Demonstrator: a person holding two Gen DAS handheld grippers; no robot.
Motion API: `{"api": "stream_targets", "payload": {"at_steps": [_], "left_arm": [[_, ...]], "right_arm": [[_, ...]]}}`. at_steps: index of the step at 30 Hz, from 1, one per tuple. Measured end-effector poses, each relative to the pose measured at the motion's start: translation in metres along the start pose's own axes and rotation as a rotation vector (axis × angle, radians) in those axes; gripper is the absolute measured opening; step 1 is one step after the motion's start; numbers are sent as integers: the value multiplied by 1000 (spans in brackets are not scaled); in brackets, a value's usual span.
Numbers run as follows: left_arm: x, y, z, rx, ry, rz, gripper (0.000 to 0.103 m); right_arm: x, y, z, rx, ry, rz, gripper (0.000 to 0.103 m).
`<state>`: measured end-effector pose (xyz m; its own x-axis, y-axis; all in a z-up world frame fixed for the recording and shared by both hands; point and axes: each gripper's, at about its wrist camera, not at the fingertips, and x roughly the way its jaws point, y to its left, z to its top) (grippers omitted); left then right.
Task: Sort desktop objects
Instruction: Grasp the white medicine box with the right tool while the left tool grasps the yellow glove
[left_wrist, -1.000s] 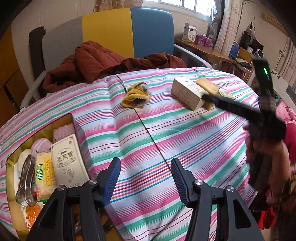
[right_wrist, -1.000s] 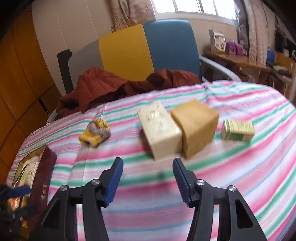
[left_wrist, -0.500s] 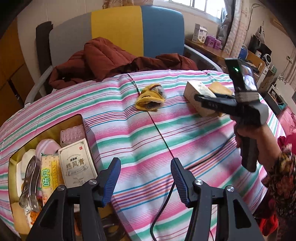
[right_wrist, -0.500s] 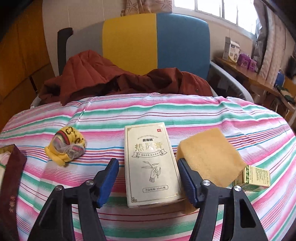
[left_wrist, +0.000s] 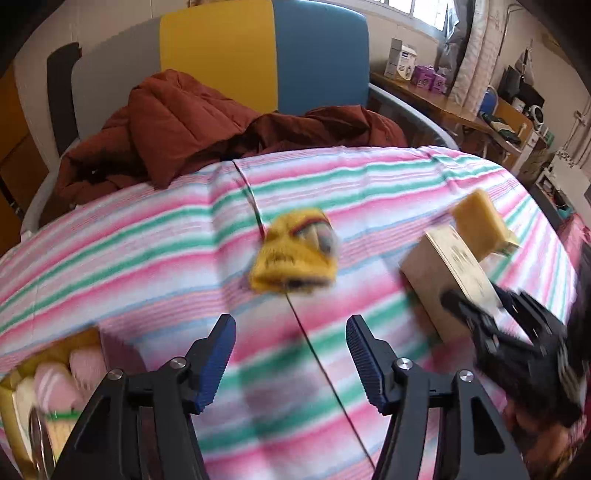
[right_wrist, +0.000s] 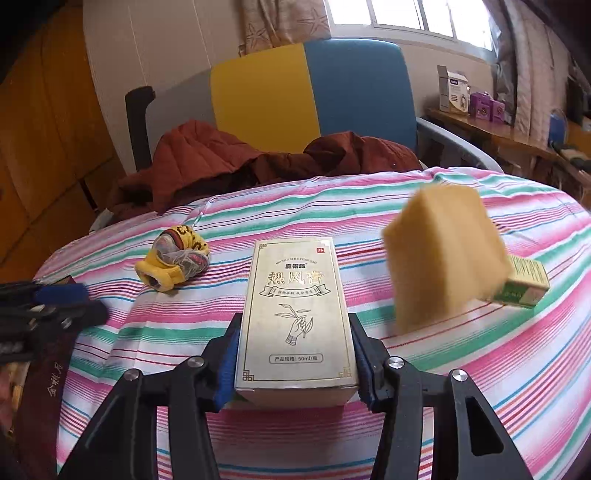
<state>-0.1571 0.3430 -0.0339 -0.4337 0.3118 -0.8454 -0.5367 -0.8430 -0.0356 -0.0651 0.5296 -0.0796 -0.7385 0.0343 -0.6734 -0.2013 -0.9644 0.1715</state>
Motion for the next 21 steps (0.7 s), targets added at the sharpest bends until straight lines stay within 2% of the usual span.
{"api": "stream_targets", "payload": {"at_steps": [5,7,10,13,16,17,18,21], "left_arm": [[14,-8,22,80,-38,11,65],[23,-11,29,111,-30,16,66],[38,-15,34,138,9,-15,66],[53,-17,36,130,34,-14,66],[67,-20,32,116,53,3,58],[70,-20,31,120,44,29,49],[70,-21,28,125,25,59,44],[68,-20,22,106,-25,69,42]], "right_arm": [[3,1,-2,-6,2,-11,53],[7,-4,-3,19,17,3,53],[17,-11,-4,63,54,20,53],[18,-16,-6,93,48,35,53],[19,-15,-6,87,47,27,53],[19,-14,-6,84,48,23,53],[19,-14,-6,81,47,20,53],[18,-15,-8,83,42,21,53]]}}
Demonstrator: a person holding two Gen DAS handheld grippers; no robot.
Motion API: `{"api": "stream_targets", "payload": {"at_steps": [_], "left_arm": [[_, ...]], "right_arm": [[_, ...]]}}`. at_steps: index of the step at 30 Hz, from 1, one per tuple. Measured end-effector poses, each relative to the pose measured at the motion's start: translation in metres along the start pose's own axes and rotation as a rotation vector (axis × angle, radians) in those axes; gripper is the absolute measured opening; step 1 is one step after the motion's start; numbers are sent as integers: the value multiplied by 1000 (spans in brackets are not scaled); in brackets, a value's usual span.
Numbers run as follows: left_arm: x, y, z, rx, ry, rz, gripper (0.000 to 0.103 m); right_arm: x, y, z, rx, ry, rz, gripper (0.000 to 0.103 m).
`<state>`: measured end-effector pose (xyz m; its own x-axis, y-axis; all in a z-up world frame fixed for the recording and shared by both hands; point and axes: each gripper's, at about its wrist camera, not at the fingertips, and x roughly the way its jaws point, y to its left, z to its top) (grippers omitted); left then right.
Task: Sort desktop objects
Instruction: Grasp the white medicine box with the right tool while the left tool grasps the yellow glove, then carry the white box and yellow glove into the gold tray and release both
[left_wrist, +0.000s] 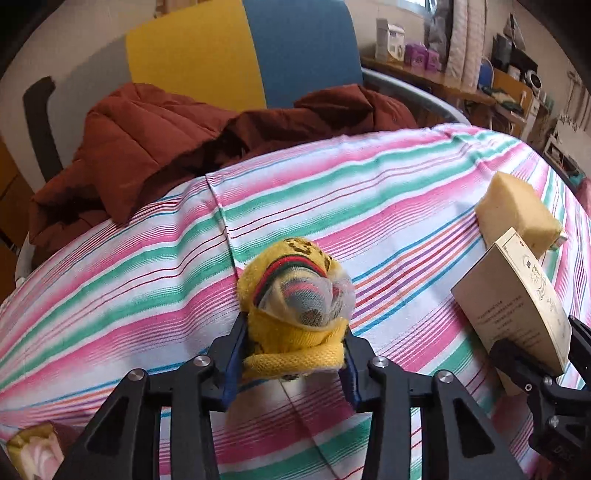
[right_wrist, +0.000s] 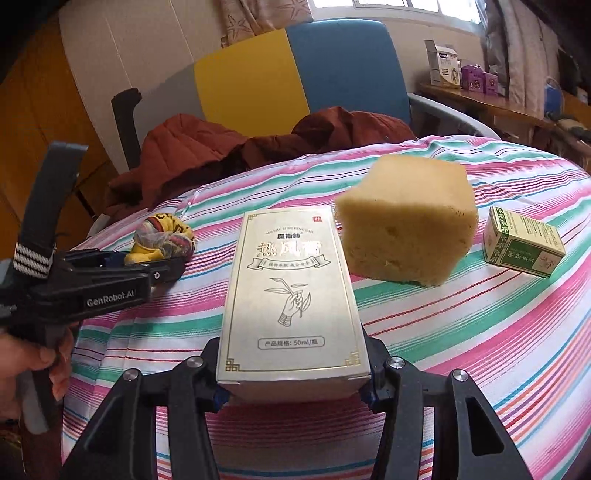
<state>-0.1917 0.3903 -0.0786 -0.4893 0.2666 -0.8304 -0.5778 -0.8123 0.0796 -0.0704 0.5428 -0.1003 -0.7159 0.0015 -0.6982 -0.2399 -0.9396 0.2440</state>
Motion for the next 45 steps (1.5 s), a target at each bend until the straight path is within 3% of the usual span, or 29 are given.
{"api": "stream_targets", "payload": {"at_steps": [4,8,14,19,24,31,38,45], "left_arm": [[-4,-5,-8,-1,-48,34,39],[-9,-14,-15,7,-44,65,35],[-29,-19,-37,-32,-17,7,32],[-58,-36,-71,-7,-18,-41,30],[-85,-38,-91,-74,-22,-159,28],[-125,-41,-124,-65,-92,-230,28],[-176,-18,-158,-41,-176,-275,28],[-230,43,-197,-76,-281,-258,28]], "right_arm": [[1,1,0,-1,-4,-8,53],[2,4,0,-21,-3,-31,53],[1,4,0,-28,-5,-75,53],[0,10,0,-55,-3,-155,53],[-13,6,-10,-8,-5,-158,53],[-39,15,-38,22,-3,-150,53],[-67,41,-73,-35,3,-134,53],[-104,68,-90,-13,-25,-28,52]]}}
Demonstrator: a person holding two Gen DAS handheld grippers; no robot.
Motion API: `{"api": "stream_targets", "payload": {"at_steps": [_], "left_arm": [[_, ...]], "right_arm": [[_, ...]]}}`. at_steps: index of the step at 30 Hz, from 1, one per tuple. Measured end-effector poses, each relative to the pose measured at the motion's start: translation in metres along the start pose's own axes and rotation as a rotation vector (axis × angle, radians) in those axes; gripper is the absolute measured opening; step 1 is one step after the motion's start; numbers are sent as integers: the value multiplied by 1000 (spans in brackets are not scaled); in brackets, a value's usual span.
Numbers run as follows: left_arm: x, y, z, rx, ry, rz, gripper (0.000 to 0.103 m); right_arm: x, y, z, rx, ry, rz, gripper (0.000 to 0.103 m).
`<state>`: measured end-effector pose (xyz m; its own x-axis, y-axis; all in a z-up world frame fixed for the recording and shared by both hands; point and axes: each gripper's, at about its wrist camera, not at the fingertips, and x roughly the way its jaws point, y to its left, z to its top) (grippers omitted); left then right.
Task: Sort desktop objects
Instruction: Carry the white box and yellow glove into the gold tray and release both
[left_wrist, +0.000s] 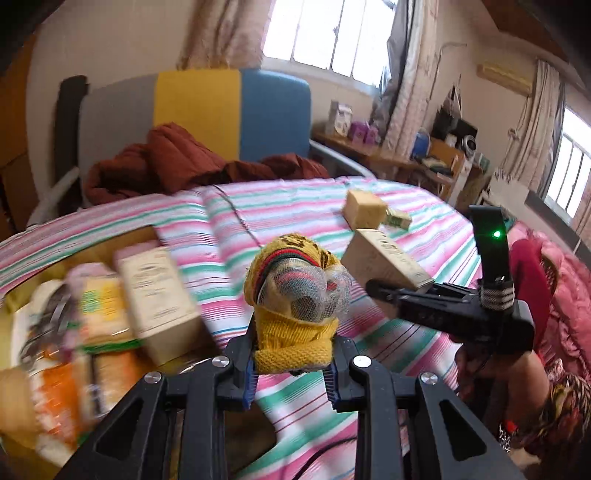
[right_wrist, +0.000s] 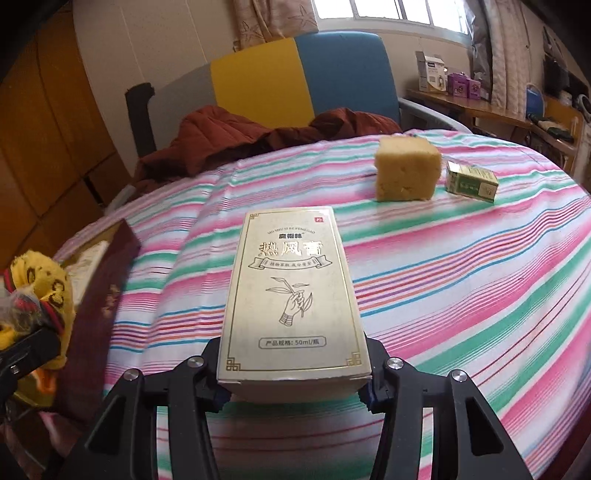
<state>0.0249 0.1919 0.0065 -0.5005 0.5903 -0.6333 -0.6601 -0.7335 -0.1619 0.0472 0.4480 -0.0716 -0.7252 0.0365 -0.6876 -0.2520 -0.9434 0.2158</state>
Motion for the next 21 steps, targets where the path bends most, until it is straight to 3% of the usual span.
{"api": "stream_targets", "payload": {"at_steps": [6,10,16,21], "left_arm": [[-58,52,-19,4,-57,101,28],[-84,86,-36,-37,-55,174,28],[-98,124,-68,-41,23,255,28],[-94,137,-87,-18,100,265,30]], "right_arm": [[-33,40,9,-79,-46,130,52],[-48,66,9,-109,-57,212,52],[-59,111,0,-175,-34,330,52],[-60,143,-8,-222,-6,396,52]]}}
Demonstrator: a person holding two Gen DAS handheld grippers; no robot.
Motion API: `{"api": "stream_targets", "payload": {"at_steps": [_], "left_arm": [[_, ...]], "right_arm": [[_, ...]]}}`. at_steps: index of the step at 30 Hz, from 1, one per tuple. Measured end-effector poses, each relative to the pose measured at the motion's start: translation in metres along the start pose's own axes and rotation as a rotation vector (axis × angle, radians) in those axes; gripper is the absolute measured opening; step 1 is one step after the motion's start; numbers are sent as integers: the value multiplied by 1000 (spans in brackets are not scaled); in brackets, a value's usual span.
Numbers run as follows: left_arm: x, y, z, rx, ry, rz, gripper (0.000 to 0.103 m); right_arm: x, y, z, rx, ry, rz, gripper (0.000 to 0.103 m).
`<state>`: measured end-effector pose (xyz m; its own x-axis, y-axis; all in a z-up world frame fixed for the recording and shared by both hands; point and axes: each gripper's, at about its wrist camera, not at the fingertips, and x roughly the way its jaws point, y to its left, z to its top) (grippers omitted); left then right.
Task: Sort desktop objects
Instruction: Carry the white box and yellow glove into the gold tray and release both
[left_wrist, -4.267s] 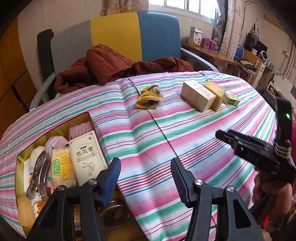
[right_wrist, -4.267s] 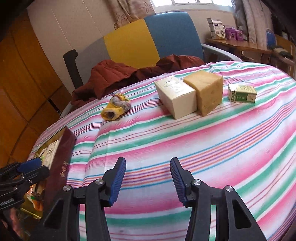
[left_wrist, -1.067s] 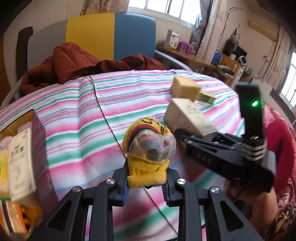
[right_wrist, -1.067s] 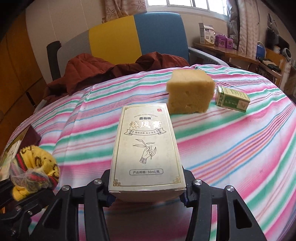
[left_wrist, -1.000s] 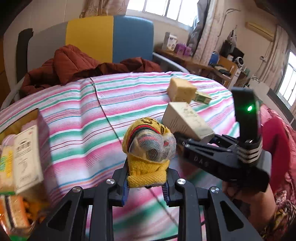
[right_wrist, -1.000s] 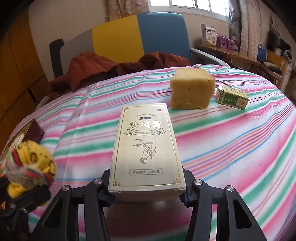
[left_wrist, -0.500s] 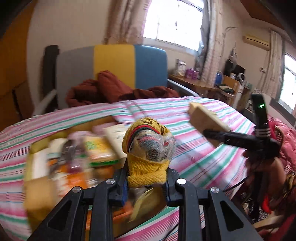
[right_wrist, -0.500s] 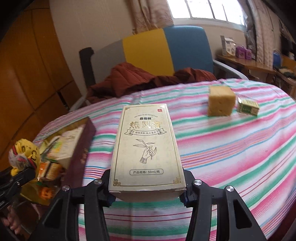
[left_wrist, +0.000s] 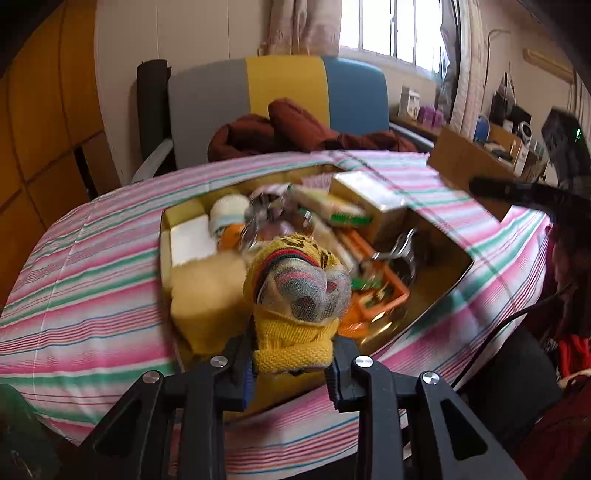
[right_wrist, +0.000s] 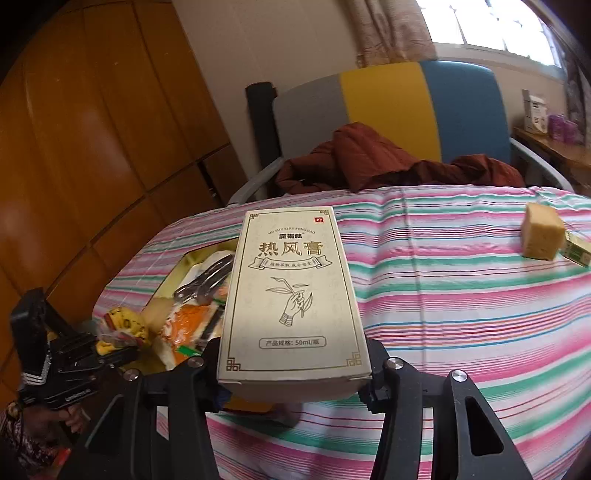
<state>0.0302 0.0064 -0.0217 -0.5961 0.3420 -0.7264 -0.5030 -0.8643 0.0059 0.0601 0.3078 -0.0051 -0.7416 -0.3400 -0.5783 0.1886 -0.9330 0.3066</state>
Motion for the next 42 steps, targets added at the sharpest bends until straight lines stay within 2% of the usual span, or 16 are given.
{"api": "stream_targets", "payload": {"at_steps": [3,4,6,7,13,19,21,23,25,28,36,40,42], "left_arm": [[11,3,-7,1,73,-15,35],[10,4,-7,-10,69,-14,38],[4,6,-9,-37,58,-20,52],[3,8,-9,-47,53,-24,53],[-7,21,-16,-109,10,-37,53],[-29,38,-15,-216,-110,-93,53],[-27,38,-14,-214,-104,-71,53],[-17,38,-14,-215,-60,-64,52],[-6,37,-15,-235,-24,-84,46],[-5,38,-16,-279,-39,-117,44],[-14,42,-12,-322,-85,-51,46],[-18,44,-9,-328,-94,-31,46],[-20,43,-8,-318,-93,4,46]], "right_arm": [[6,15,0,-30,13,30,52],[8,18,0,-39,16,36,52],[12,26,0,-51,24,43,52],[13,29,0,-60,27,46,52],[20,35,-2,-77,49,57,52],[24,38,0,-72,62,65,52],[25,40,0,-77,63,63,52],[27,41,1,-78,66,64,52],[29,44,2,-72,75,65,53],[39,53,7,-60,96,93,53],[113,113,39,-93,191,187,52],[153,143,53,-120,211,181,52],[173,155,60,-127,216,142,53]]}}
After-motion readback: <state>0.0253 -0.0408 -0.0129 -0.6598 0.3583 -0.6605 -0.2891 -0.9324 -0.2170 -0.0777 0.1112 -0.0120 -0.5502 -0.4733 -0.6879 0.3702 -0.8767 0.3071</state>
